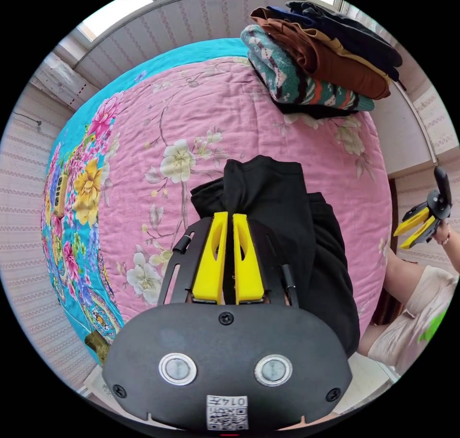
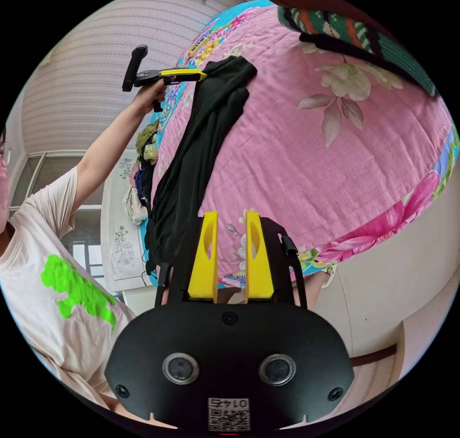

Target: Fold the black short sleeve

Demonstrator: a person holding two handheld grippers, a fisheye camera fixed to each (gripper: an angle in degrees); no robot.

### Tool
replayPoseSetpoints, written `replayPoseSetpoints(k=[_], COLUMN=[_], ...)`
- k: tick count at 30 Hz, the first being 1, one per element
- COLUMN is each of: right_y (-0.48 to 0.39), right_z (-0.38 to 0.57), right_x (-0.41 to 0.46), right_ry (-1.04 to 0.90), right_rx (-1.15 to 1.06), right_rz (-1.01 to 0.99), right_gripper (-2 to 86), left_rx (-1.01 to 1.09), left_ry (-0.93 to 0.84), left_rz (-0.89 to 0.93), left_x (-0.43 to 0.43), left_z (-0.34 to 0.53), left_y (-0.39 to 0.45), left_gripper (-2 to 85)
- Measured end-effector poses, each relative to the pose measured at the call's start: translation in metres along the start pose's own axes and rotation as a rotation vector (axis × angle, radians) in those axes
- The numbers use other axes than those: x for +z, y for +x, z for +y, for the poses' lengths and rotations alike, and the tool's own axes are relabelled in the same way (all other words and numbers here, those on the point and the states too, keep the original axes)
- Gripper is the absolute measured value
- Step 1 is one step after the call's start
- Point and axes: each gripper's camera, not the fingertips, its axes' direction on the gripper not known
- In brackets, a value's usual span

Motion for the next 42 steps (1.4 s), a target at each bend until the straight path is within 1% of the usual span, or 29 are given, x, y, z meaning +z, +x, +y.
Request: replayPoseSetpoints(k=[3,6,10,14,16,18,19,25,27,29,31,38,41,42], right_y=[0.013,0.02,0.035,0.048,0.056,0.062,0.066,0.073,0.075,0.077,0.078,0.086,0.088,0.087], right_z=[-0.004,-0.008,-0.007,-0.003,0.001,0.004,0.006,0.011,0.013,0.014,0.016,0.024,0.025,0.025], right_x=[-0.004,-0.009,-0.016,-0.023,-0.026,-0.03,-0.032,-0.039,-0.04,-0.038,-0.037,-0.041,-0.043,-0.042], right_ry=[-0.005,-0.025,-0.037,-0.044,-0.054,-0.051,-0.047,-0.028,-0.026,-0.029,-0.033,-0.027,-0.016,-0.017], right_rx=[0.008,-0.009,-0.017,-0.013,-0.014,-0.01,-0.005,-0.011,-0.017,-0.015,-0.021,-0.019,-0.014,-0.019], right_rz=[-0.037,-0.029,-0.034,-0.045,-0.052,-0.055,-0.059,-0.078,-0.085,-0.107,-0.127,-0.129,-0.142,-0.147], right_gripper=[8.7,8.6,8.4,8.1,8.0,7.9,7.9,7.7,7.7,7.7,7.6,7.5,7.4,7.3], left_rx=[0.006,-0.006,0.003,-0.012,0.035,0.069,0.075,0.101,0.078,0.056,0.051,0.127,0.106,0.098], left_ry=[-0.027,-0.029,-0.038,-0.111,-0.091,-0.051,-0.046,-0.057,-0.066,-0.074,-0.084,-0.012,0.035,0.007], left_rz=[0.033,0.067,0.021,0.002,-0.02,-0.096,-0.101,-0.072,-0.019,-0.019,-0.038,-0.218,-0.224,-0.222], left_x=[0.008,0.021,0.039,0.058,0.048,0.028,0.023,-0.001,-0.003,0.004,0.01,-0.009,-0.014,-0.009], left_z=[-0.018,-0.039,-0.066,-0.098,-0.106,-0.111,-0.112,-0.118,-0.119,-0.121,-0.124,-0.122,-0.118,-0.12], left_y=[-0.008,-0.005,0.009,0.021,0.029,0.037,0.038,0.044,0.046,0.05,0.057,0.098,0.099,0.096], left_gripper=[0.5,1.2,3.2,4.7,3.3,1.2,0.9,-0.3,-0.1,0.2,0.6,2.5,4.0,4.4])
